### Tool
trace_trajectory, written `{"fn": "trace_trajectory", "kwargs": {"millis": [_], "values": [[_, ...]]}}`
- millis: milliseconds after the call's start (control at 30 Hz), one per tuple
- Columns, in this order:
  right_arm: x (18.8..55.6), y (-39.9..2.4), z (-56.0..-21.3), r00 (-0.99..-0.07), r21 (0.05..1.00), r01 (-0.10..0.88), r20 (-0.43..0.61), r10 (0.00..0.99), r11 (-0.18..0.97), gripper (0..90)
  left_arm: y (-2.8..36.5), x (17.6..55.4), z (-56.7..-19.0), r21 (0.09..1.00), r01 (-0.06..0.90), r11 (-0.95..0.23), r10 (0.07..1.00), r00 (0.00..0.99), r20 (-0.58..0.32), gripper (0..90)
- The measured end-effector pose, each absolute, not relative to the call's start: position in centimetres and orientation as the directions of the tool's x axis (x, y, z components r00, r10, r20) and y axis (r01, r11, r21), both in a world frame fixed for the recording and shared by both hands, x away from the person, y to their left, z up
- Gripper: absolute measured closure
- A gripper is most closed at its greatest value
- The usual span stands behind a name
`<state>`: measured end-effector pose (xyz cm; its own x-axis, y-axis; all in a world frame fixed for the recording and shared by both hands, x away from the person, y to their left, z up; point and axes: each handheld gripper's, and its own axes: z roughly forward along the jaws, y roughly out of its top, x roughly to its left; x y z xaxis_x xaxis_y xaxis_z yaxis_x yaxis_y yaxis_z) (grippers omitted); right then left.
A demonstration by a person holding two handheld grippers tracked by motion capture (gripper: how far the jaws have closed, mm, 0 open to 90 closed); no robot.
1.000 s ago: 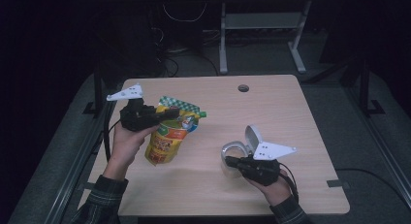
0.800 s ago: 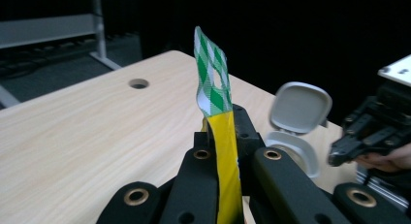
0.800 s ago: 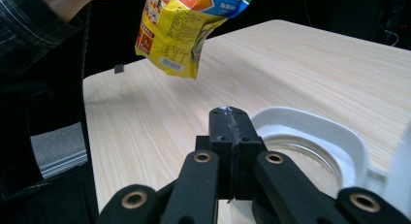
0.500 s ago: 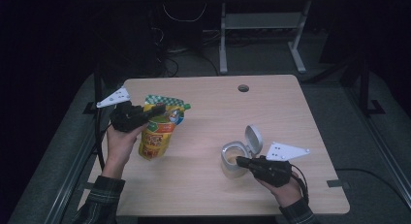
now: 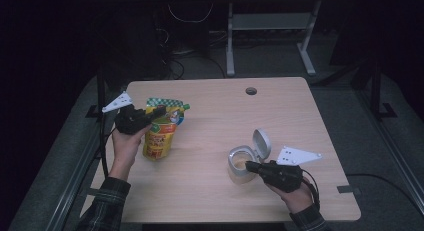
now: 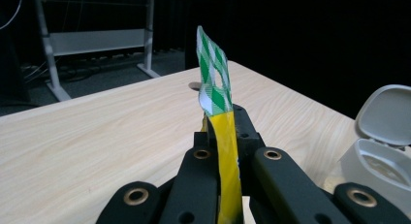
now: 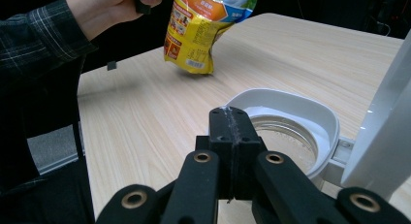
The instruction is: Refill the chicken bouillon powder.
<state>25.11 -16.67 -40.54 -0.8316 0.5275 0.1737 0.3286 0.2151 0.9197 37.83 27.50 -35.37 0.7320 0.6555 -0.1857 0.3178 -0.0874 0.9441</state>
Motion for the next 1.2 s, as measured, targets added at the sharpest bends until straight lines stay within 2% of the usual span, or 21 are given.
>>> {"fn": "trace_trajectory", "kwargs": {"millis": [300, 633, 867, 1200], "values": [[25.1, -16.6, -40.5, -0.832, 0.919, 0.325, 0.166, 0.529, 0.223, 89.9, 28.3, 37.0, -36.1, 0.946, 0.314, -0.081, 0.658, 0.730, -0.186, 89.9], [25.1, -16.6, -40.5, -0.833, 0.920, 0.321, 0.163, 0.529, 0.223, 89.9, 30.8, 34.1, -36.5, 0.952, 0.295, -0.078, 0.675, 0.719, -0.168, 89.7], [25.2, -16.6, -40.5, -0.832, 0.921, 0.321, 0.162, 0.531, 0.222, 89.9, 32.0, 31.8, -36.8, 0.957, 0.267, -0.115, 0.695, 0.710, -0.115, 89.5], [25.2, -16.5, -40.6, -0.834, 0.920, 0.321, 0.163, 0.527, 0.225, 89.9, 33.4, 30.0, -37.6, 0.961, 0.258, -0.099, 0.704, 0.701, -0.116, 88.3]]}}
